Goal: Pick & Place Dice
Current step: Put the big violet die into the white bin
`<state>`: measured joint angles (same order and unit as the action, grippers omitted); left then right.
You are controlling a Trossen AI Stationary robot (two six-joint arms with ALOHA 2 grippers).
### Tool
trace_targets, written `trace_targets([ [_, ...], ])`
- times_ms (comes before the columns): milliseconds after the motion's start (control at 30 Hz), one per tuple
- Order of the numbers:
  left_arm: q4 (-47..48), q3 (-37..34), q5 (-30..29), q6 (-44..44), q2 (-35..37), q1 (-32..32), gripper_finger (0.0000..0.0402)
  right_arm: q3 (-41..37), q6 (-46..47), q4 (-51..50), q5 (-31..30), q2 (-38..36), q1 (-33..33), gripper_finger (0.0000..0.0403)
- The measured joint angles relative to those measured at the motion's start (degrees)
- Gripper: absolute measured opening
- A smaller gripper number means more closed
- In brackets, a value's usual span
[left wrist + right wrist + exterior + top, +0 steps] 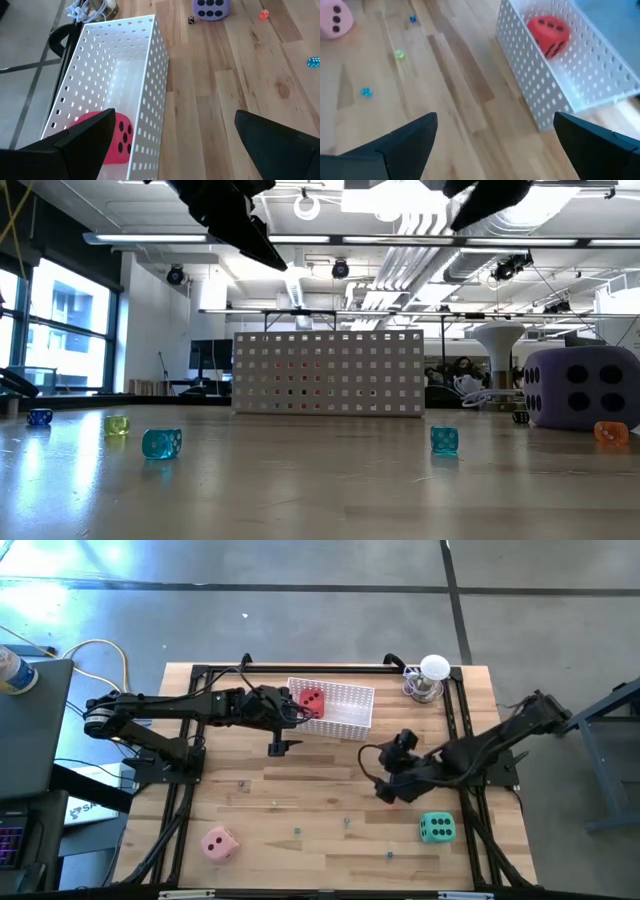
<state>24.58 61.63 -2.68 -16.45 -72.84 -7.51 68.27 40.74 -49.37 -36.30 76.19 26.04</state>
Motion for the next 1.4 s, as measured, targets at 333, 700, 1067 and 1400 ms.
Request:
trace_targets([
  [333,-0.29,0.00,0.01,-0.68,-0.02,0.00,0.0400,3.79,27.63,-25.02,17.53,0.19,-5.82,0.0392],
  [700,-0.22,0.00,0.07,0.44,-0.02,0.02,0.0400,3.24,41.36,-28.81,23.79,0.19,-6.17,0.0392],
  [1067,-0.27,0.00,0.11,-2.08,-0.02,0.00,0.0400,-5.16,43.46,-25.27,29.49,0.25,-6.97,0.0392],
  [1400,-0.26,0.00,0.11,-1.77,-0.02,0.00,0.0400,-8.45,34.69,-25.26,27.10,0.23,-8.09,0.0392],
])
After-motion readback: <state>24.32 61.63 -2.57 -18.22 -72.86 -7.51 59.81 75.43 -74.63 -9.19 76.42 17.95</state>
